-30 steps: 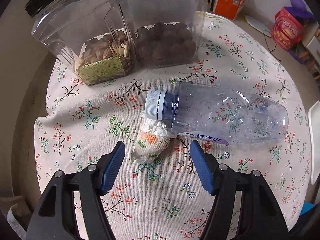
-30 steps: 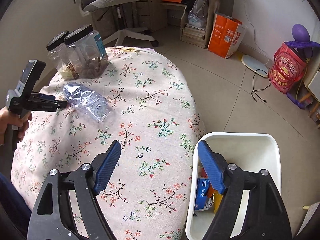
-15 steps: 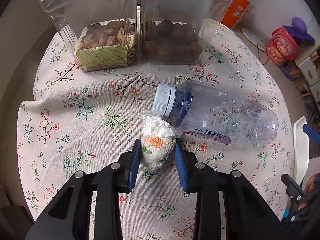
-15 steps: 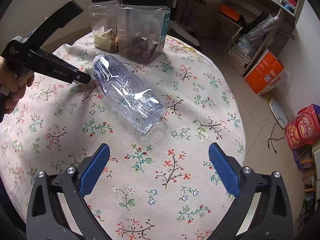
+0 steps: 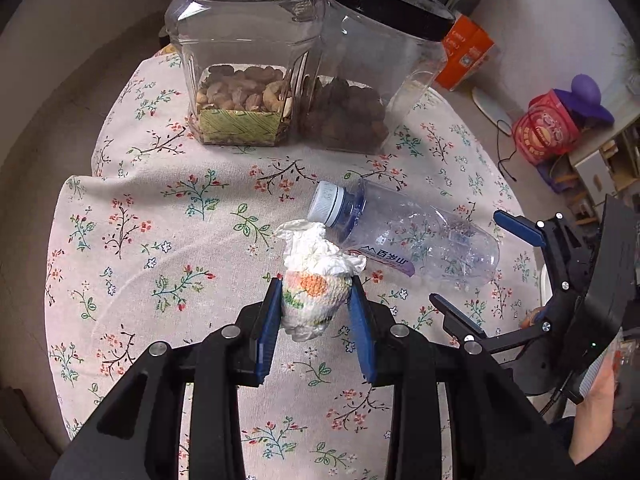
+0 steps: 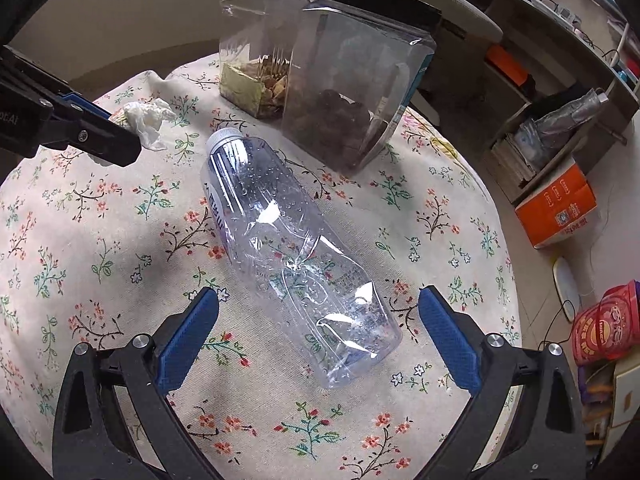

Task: Collect trash
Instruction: 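Hold the tissue ball in the left tool while the right tool grasps the clear water bottle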

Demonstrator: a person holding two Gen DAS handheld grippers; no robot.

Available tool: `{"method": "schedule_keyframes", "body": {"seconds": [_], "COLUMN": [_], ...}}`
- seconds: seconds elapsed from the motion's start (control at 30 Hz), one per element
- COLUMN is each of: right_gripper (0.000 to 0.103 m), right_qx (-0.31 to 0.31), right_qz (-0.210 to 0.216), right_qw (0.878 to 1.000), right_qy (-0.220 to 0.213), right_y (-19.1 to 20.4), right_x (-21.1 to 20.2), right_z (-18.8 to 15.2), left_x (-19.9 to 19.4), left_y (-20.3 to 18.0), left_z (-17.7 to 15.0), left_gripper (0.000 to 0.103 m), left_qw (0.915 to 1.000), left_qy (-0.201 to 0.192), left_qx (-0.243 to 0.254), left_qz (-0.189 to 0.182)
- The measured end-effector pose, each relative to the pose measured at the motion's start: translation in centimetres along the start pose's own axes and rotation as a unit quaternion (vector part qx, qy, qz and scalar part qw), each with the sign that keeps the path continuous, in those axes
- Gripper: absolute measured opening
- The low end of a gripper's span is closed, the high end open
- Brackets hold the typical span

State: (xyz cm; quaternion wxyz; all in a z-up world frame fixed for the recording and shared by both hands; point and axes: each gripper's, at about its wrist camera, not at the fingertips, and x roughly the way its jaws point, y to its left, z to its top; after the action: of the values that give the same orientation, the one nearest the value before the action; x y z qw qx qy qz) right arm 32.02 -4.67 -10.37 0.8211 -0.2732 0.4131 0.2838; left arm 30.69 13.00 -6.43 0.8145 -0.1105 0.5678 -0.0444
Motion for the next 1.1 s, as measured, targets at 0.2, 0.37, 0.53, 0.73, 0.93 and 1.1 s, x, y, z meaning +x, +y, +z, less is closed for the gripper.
{"method": "schedule_keyframes", "body": {"seconds": [0.2, 0.37, 0.53, 0.73, 0.93, 1.1], "right_gripper": [0.093, 0.067, 0.032, 0.025, 0.068, 0.051], "right_qx": [-0.015, 0.013, 0.007, 0.044, 0.021, 0.015], "right_qz": [-0.008, 0.013, 0.011, 0.054, 0.014, -0.009], "right_qw": [1.000, 1.000, 1.000, 0.997, 0.999, 0.999], "right_qy": [-0.006, 0.009, 0.010, 0.017, 0.029, 0.038], "right_y": [1.0, 1.1, 2.5, 1.3, 2.0, 1.6], "right_x": [0.9, 0.7, -0.9, -1.6, -0.4, 0.8], "right_z": [0.7, 0.8, 1.2, 0.9, 0.5, 0.5], "left_x": [-0.3, -0.6, -1.0, -1.8, -2.4, -3.0], "left_y": [-0.7, -0.9, -0.9, -0.8, -1.0, -0.9], "left_z": [0.4, 0.4, 0.6, -0.1, -0.4, -0.3], "left_gripper": [0.033, 0.033, 0.033, 0.033, 0.033, 0.033], "left_qw": [1.0000, 0.9999, 0.9997, 0.9993, 0.9990, 0.9986], "left_qy": [-0.006, -0.009, -0.014, -0.019, -0.025, -0.031], "left_qx": [0.004, -0.001, -0.005, -0.015, -0.015, -0.016], "left_qz": [-0.006, -0.014, -0.020, -0.029, -0.035, -0.039]}}
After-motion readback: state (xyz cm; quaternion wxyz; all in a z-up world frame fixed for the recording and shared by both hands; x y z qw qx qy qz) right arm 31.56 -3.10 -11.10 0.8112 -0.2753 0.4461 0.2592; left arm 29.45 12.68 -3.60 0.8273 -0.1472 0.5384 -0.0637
